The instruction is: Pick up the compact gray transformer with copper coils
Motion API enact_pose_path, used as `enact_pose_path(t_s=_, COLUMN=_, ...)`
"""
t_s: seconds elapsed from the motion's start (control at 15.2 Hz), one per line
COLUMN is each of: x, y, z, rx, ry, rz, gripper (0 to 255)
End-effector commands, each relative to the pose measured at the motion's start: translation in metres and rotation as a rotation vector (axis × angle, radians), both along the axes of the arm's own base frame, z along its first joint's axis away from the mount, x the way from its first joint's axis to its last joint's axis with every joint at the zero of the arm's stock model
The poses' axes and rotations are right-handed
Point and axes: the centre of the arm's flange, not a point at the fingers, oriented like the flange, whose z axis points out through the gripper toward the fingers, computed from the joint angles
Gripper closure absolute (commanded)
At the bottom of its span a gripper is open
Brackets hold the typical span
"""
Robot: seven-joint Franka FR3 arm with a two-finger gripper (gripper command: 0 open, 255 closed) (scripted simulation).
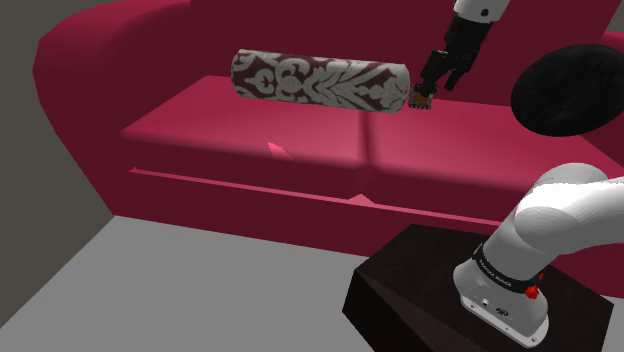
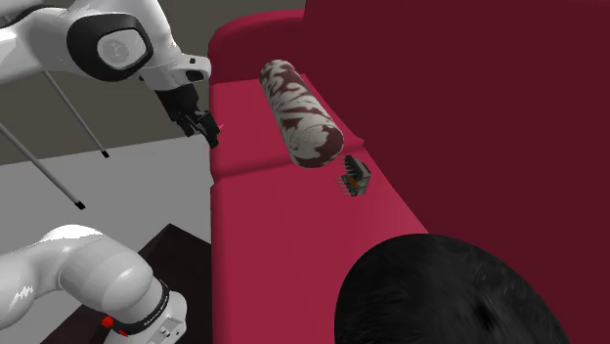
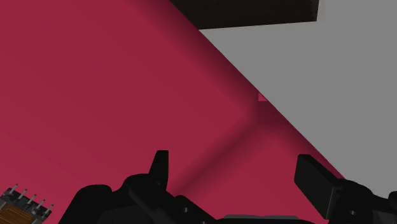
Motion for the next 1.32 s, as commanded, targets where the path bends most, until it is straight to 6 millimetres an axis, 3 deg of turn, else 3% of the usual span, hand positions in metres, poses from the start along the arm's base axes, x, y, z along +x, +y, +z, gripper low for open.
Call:
enact_pose_path(t_s=0.0, x=0.0, y=0.0, z=0.0, rx=0.0, ry=0.0, rz=0.0, gripper=0)
enact_pose_path(t_s=1.25, x=0.137, y=-0.221, z=-0.046, rx=0.049, ry=0.111, rz=-0.12, gripper=0)
